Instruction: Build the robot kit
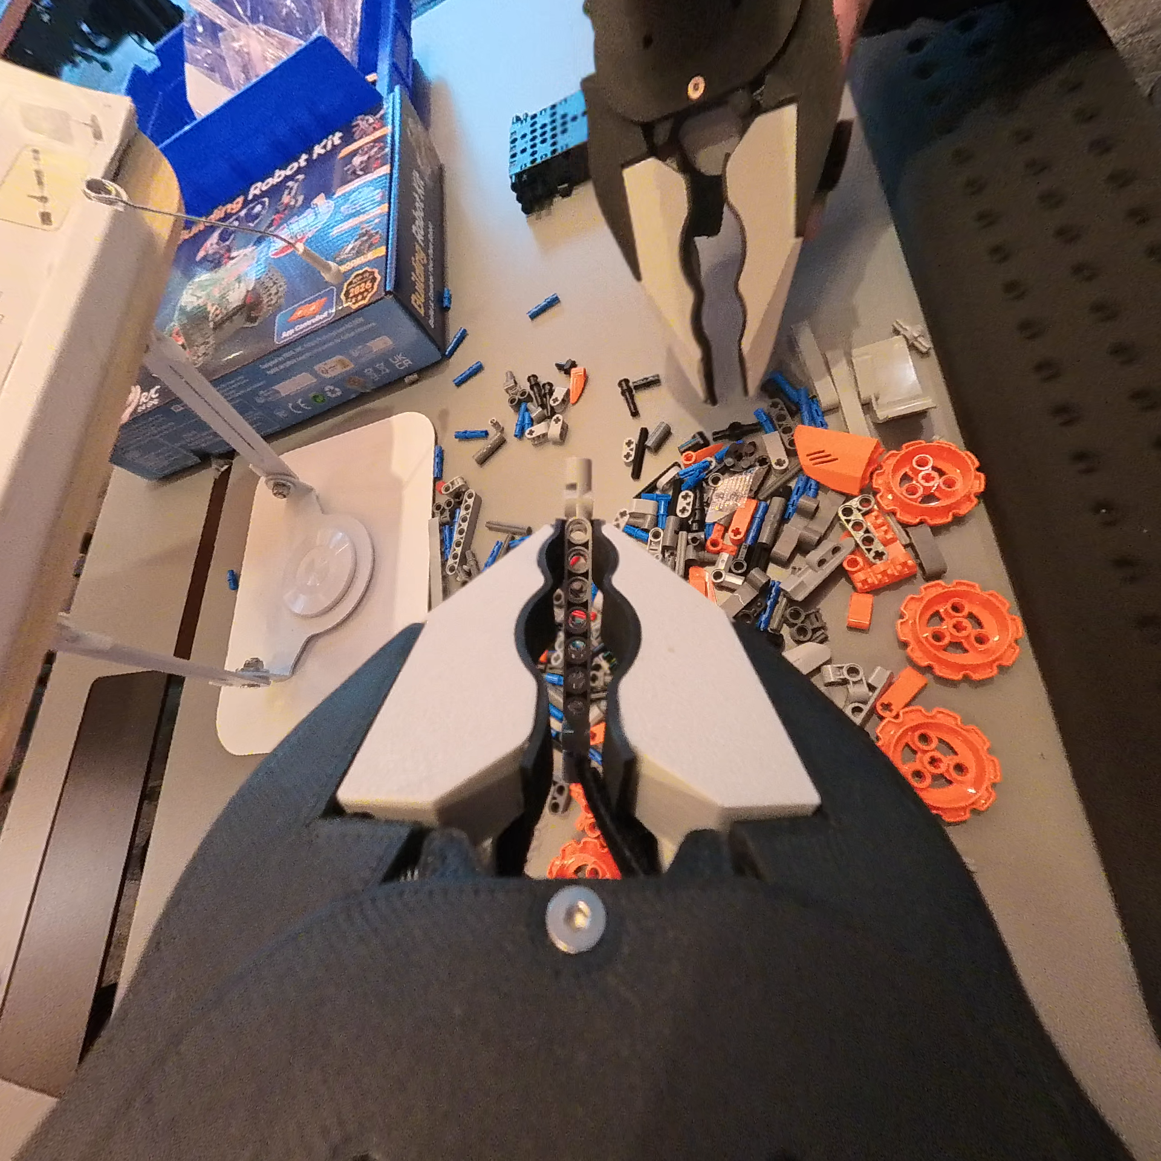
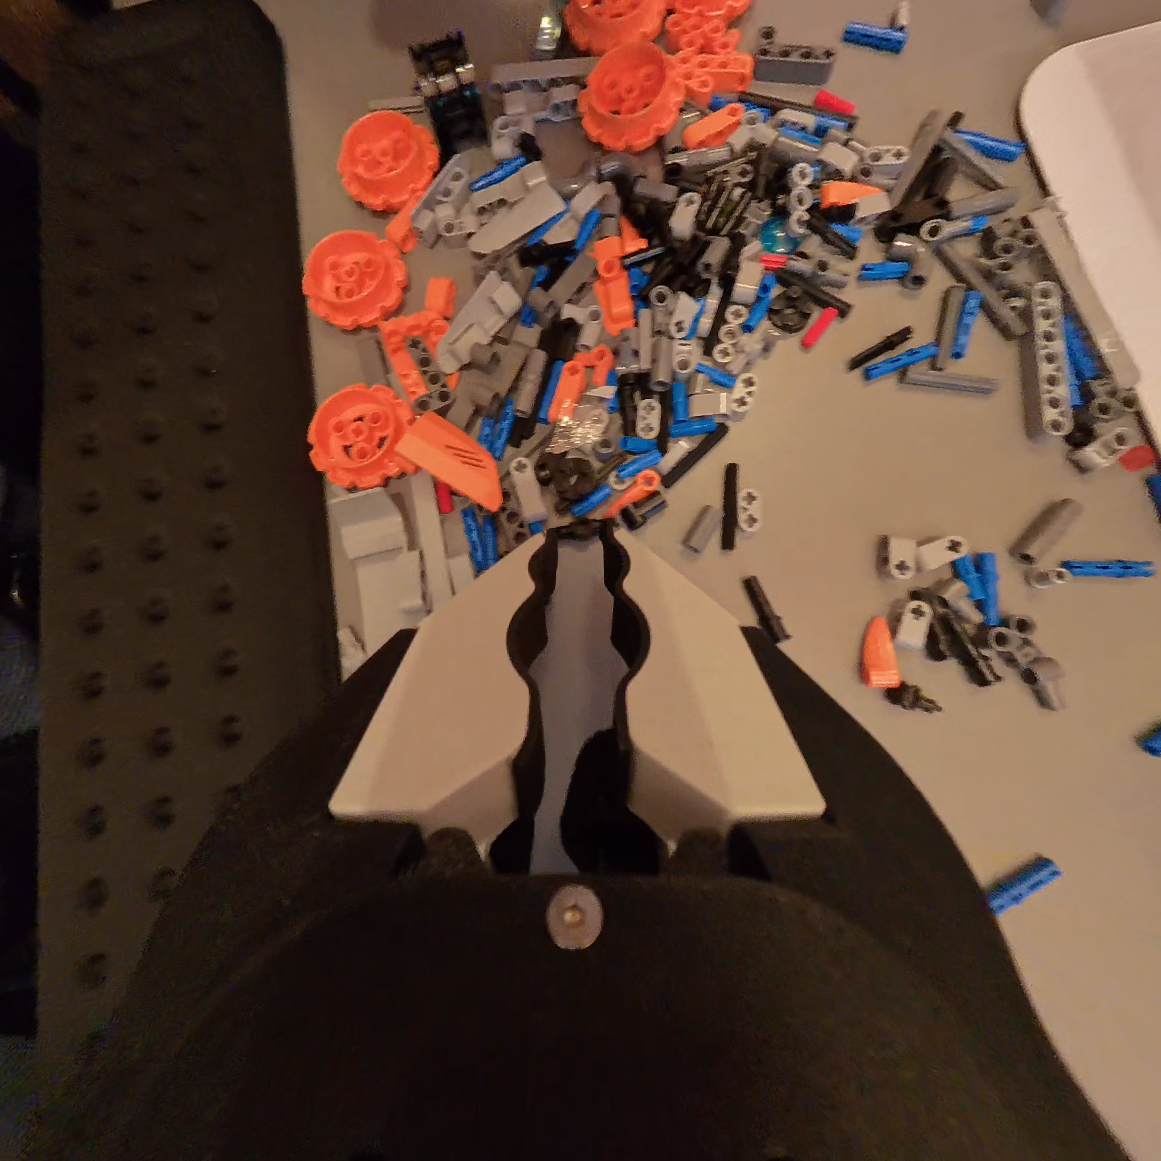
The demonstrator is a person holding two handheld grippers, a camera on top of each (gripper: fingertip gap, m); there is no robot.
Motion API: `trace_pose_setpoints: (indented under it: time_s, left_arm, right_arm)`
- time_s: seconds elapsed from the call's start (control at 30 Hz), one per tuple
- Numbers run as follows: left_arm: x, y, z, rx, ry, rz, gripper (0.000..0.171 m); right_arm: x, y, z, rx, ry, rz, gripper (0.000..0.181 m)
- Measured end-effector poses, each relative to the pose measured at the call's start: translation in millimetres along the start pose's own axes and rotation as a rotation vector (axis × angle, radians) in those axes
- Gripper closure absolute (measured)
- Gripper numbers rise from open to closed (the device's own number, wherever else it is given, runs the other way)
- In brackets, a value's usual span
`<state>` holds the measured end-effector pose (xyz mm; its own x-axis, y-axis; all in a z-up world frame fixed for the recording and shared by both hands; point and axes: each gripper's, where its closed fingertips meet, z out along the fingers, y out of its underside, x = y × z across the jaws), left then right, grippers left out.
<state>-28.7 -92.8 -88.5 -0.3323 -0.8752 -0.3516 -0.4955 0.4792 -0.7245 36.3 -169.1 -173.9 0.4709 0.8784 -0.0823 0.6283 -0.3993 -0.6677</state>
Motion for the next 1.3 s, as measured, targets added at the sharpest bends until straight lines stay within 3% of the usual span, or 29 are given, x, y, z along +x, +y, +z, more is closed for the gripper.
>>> trace_pose_setpoints:
  time_s: [0.2, 0.3, 0.83, 1.03, 1.3]
  left_arm:
    - [2.0, 0.4, 3.5, 0.007, 0.009, -0.006, 0.167]
    - [3.1, -0.1, 5.1, 0.005, 0.011, -0.003, 0.167]
    - [4.4, -1.4, 7.8, 0.013, 0.020, -0.011, 0.167]
    - [4.9, -2.6, 8.0, 0.017, 0.024, -0.013, 0.167]
    - [8.6, -4.0, 12.7, 0.031, 0.042, -0.022, 0.167]
  right_arm:
    - [-4.2, -8.4, 12.9, 0.026, 0.027, 0.010, 0.172]
    - [1.8, 3.9, 21.4, -0.045, 0.067, 0.002, 0.172]
    - [6.3, 4.9, 22.2, -0.045, 0.119, 0.057, 0.179]
    - [12.0, 4.0, 20.4, -0.027, 0.147, 0.081, 0.170]
    - [9.4, 1.3, 24.6, 0.013, 0.122, 0.104, 0.178]
